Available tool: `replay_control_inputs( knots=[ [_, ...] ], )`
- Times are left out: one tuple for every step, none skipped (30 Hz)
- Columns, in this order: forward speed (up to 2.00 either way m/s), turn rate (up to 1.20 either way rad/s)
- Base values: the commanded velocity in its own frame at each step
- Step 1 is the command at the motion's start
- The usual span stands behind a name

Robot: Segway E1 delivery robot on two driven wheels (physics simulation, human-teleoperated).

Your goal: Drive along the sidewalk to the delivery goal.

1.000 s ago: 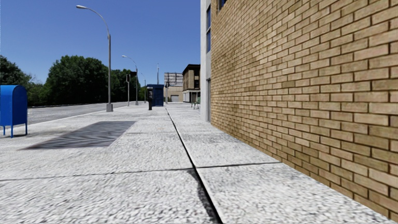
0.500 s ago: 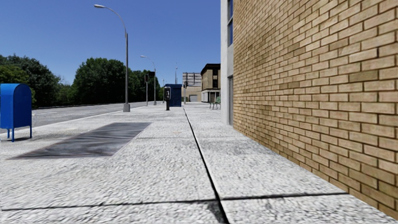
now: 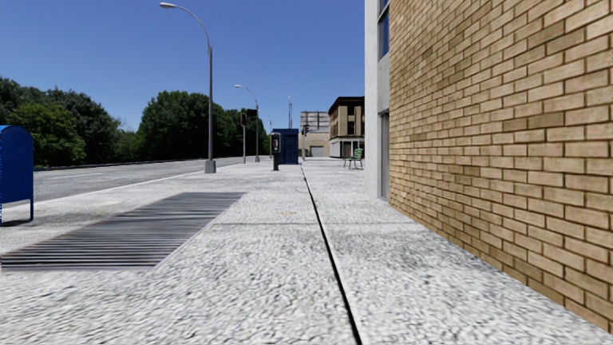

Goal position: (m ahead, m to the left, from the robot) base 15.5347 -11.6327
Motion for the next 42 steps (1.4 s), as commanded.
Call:
replay_control_inputs(
  knots=[
    [1.44, 0.0],
    [1.44, 0.0],
    [1.44, 0.0],
    [1.44, 0.0],
    [1.44, 0.0],
    [1.44, 0.0],
    [1.44, 0.0],
    [1.44, 0.0],
    [1.44, 0.0],
    [1.44, 0.46],
    [1.44, 0.66],
    [1.44, 0.8],
    [1.44, 0.8],
    [1.44, 0.83],
    [1.44, 0.3],
    [1.44, 0.0],
    [1.44, 0.0],
    [1.44, 0.0],
    [1.44, 0.0],
    [1.44, 0.0],
    [1.44, 0.0],
    [1.44, 0.0],
    [1.44, 0.0],
    [1.44, 0.0],
    [1.44, 0.0],
    [1.44, 0.0],
    [1.44, 0.0],
    [1.44, 0.0],
    [1.44, 0.0],
    [1.44, 0.0],
    [1.44, 0.0],
    [1.44, 0.0],
    [1.44, 0.0],
    [1.44, 0.0],
    [1.44, 0.0],
    [1.44, 0.0],
    [1.44, 0.0],
    [1.44, 0.0],
    [1.44, 0.0],
    [1.44, 0.0],
    [1.44, 0.0],
    [1.44, 0.0]
  ],
)
